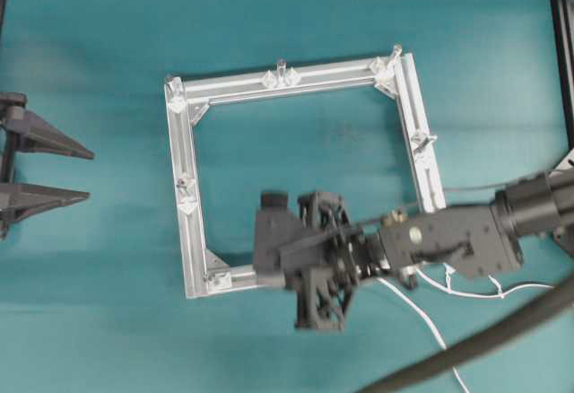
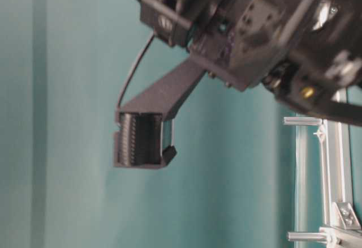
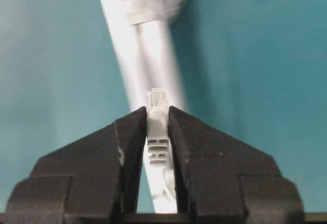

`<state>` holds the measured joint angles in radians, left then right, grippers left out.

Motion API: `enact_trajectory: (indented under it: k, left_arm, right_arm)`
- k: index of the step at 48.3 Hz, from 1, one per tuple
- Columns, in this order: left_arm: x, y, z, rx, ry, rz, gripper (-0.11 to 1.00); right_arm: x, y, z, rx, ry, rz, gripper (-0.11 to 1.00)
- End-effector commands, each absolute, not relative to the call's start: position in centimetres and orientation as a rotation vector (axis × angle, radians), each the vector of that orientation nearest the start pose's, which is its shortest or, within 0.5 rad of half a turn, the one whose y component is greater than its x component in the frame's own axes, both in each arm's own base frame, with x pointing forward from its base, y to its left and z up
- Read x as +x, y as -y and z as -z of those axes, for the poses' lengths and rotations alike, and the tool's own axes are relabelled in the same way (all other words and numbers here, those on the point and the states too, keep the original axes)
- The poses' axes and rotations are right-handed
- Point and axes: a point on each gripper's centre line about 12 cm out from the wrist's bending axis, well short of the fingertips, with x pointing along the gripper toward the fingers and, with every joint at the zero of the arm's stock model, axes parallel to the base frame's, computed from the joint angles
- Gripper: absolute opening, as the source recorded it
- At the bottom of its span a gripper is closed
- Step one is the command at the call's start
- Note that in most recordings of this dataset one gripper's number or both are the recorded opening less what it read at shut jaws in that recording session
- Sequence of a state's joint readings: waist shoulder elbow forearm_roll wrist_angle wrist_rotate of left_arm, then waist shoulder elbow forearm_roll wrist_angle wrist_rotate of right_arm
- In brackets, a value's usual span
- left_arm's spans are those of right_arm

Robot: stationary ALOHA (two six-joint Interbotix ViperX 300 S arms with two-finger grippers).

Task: Move the cable alternately left and right between 8 pins so it hooks onto each one.

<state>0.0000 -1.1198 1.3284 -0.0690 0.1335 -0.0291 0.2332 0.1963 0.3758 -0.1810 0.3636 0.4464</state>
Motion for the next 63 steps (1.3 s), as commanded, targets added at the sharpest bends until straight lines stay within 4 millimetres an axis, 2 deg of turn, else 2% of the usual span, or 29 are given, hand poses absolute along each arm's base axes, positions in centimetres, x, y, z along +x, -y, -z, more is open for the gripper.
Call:
enact_trajectory:
  k: [1, 6, 14, 24, 32, 37, 52, 63]
  left_arm:
    - [15.8, 0.2, -21.1, -0.103, -0.345, -0.003, 0.64]
    - [15.7, 0.2, -20.9, -0.104, -0.35, -0.004, 0.64]
    - [15.7, 0.2, -20.6, -0.104, -0.361, -0.005, 0.64]
    - [15.7, 0.2, -20.4, -0.104, -0.37, -0.005, 0.64]
    - [15.7, 0.2, -20.4, -0.105, -0.371, -0.004, 0.64]
    - [15.7, 0.2, -20.5, -0.106, -0.367, -0.004, 0.64]
    - [15.6, 0.2, -20.2, -0.114, -0.377, -0.006, 0.64]
    - [15.4, 0.2, -19.4, -0.13, -0.396, -0.009, 0.64]
  right_arm:
    - [43.7, -10.8, -17.1, 0.117, -0.881, -0.061, 0.15]
    - [44.6, -11.3, -17.8, 0.113, -0.85, -0.077, 0.15]
    - [47.3, -12.8, -18.8, 0.115, -0.81, -0.094, 0.15]
    - [50.0, -14.8, -18.0, 0.097, -0.9, -0.072, 0.15]
    - [52.7, -16.0, -18.2, 0.147, -0.889, -0.049, 0.15]
    - [53.8, -15.8, -18.8, 0.23, -0.887, 0.004, 0.15]
    - [55.3, -15.0, -20.8, 0.456, -0.85, 0.173, 0.15]
    - [56.6, -14.1, -19.2, 0.608, -0.856, 0.342, 0.15]
